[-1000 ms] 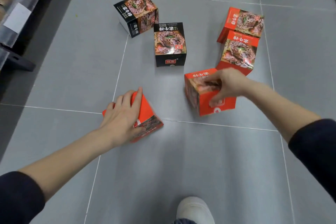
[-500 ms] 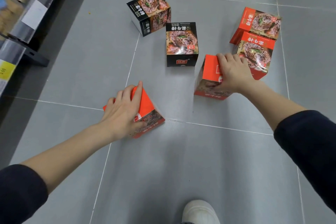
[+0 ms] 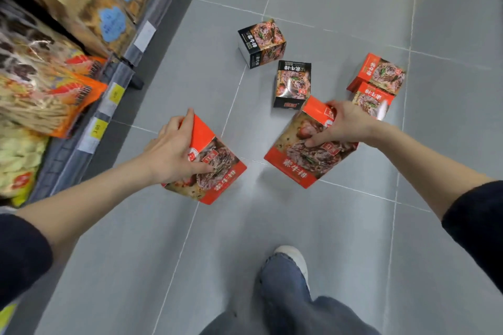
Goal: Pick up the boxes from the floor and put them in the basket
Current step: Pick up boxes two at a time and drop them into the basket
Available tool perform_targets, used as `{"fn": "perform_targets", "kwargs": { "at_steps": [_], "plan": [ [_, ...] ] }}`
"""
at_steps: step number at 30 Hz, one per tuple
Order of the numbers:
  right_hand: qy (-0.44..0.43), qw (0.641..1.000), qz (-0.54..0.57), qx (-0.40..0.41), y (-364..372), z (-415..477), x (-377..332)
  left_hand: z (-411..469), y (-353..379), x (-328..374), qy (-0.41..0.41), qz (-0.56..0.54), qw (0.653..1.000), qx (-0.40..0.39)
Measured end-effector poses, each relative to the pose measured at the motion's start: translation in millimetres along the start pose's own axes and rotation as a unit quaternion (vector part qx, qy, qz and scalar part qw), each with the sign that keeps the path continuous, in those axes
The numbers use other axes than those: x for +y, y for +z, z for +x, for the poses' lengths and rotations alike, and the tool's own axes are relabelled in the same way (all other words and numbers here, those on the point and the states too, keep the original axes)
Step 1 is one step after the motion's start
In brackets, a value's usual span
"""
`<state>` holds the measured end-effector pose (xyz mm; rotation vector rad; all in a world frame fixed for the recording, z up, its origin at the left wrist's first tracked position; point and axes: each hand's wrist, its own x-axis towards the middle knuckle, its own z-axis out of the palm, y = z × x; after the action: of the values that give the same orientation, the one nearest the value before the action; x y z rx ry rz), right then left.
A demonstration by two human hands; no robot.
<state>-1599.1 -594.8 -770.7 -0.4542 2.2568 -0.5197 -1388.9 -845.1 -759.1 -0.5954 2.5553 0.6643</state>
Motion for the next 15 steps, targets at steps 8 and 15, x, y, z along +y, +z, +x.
{"fn": "perform_targets", "kwargs": {
  "at_steps": [8, 15],
  "plan": [
    [-0.084, 0.993, -0.026, -0.083, -69.8, -141.1, -178.7, -189.0, -170.5, -3.5, -0.069, -0.043, 0.997, 0.013],
    [-0.186, 0.97, -0.108, -0.113, -105.3, -258.9, -346.5, -368.6, -288.7, -10.1, -0.165, -0.113, 0.977, 0.079]
  ]
}}
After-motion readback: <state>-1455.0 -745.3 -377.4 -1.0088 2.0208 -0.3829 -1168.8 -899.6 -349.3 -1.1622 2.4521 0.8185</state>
